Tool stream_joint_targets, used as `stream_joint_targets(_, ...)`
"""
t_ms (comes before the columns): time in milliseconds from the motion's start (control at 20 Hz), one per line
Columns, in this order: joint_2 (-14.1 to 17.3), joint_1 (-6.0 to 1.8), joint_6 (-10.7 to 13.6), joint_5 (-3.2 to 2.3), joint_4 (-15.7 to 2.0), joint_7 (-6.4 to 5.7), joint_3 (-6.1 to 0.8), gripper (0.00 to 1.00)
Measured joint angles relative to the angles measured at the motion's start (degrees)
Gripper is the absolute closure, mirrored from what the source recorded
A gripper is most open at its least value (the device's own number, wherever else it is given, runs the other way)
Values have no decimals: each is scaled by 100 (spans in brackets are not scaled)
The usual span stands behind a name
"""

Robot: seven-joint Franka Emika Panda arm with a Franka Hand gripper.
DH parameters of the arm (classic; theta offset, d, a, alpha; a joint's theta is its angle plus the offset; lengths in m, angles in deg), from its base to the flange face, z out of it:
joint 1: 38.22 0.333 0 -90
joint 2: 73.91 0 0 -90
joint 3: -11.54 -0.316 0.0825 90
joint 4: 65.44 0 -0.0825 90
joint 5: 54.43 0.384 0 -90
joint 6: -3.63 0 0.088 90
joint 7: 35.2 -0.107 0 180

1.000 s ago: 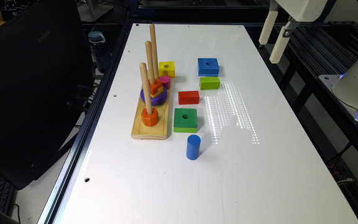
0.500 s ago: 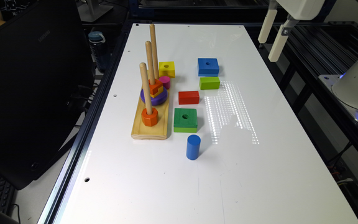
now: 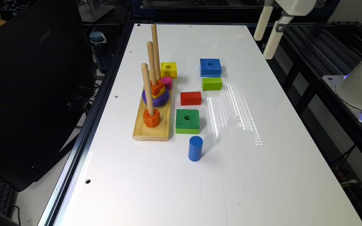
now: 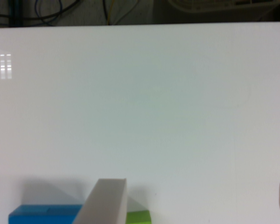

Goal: Pick up green block.

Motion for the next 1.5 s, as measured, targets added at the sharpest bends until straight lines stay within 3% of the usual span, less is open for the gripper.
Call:
stream_joint_targets(200,274,0,-67,0,-167,0,0,0)
stream_joint_targets(650,375,1,-67,0,-312,0,-1,0)
stream_joint_targets(950,657,8,-70,0,-565,0,-13,0)
stream_joint_targets(1500,1023,12,-70,16,-912,-36,-118,0)
